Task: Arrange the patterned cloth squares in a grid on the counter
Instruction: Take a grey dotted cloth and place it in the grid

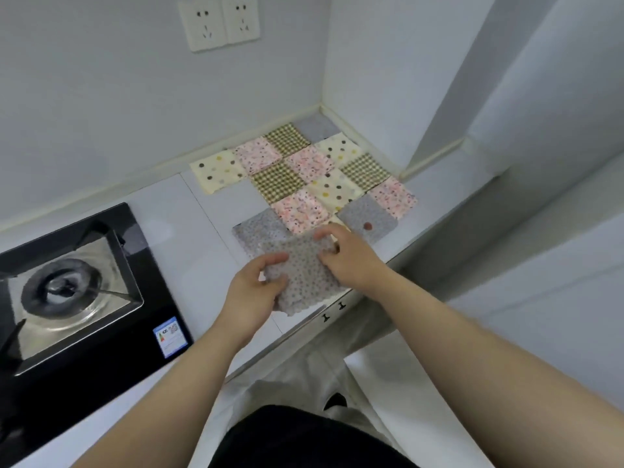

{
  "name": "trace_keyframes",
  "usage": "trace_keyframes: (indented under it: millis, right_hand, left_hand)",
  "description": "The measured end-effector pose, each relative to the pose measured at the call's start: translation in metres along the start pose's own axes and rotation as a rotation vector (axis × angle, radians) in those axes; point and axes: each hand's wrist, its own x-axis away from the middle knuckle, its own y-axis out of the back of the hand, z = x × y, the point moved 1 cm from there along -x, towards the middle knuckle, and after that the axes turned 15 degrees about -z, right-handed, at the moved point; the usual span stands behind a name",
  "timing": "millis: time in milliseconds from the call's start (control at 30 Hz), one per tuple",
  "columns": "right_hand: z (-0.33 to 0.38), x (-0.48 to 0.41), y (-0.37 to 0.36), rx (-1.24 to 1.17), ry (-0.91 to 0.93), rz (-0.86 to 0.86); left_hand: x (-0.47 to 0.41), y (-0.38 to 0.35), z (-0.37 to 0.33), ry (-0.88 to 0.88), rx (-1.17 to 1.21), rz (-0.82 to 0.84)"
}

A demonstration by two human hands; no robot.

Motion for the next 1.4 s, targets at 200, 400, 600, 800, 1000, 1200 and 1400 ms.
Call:
trace_keyframes:
  millis: [200,400,600,800,1000,1200,1400]
  right_hand:
    - [-0.003,-0.037,-0.009,0.115,0.097,0.171]
    - [0.005,-0.084,-0.032,0.153,0.118,0.232]
    - [0.009,-0.137,-0.066,0.267,0.212,0.294]
    - [-0.003,-0.179,-0.097,0.319,0.262,0.300]
    - [-0.011,-0.200,-0.119,0.303,0.287,0.292]
    - [-0.026,-0.206,-0.132,0.426,0.294,0.353]
    - [-0.030,-0.206,-0.137,0.446,0.314,0.299]
  left_hand:
    - [-0.012,-0.007,0.005,-0.053,-0.099,-0.110]
    - [-0.056,-0.002,0.015,-0.122,-0.198,-0.149]
    - [-0.114,0.009,0.036,-0.102,-0.320,-0.174]
    - [-0.154,0.002,0.044,-0.136,-0.487,-0.201]
    - [-0.175,0.000,0.049,-0.134,-0.577,-0.249]
    - [-0.184,0.000,0.062,-0.066,-0.730,-0.161]
    - [-0.191,-0.002,0.052,-0.107,-0.867,-0.284]
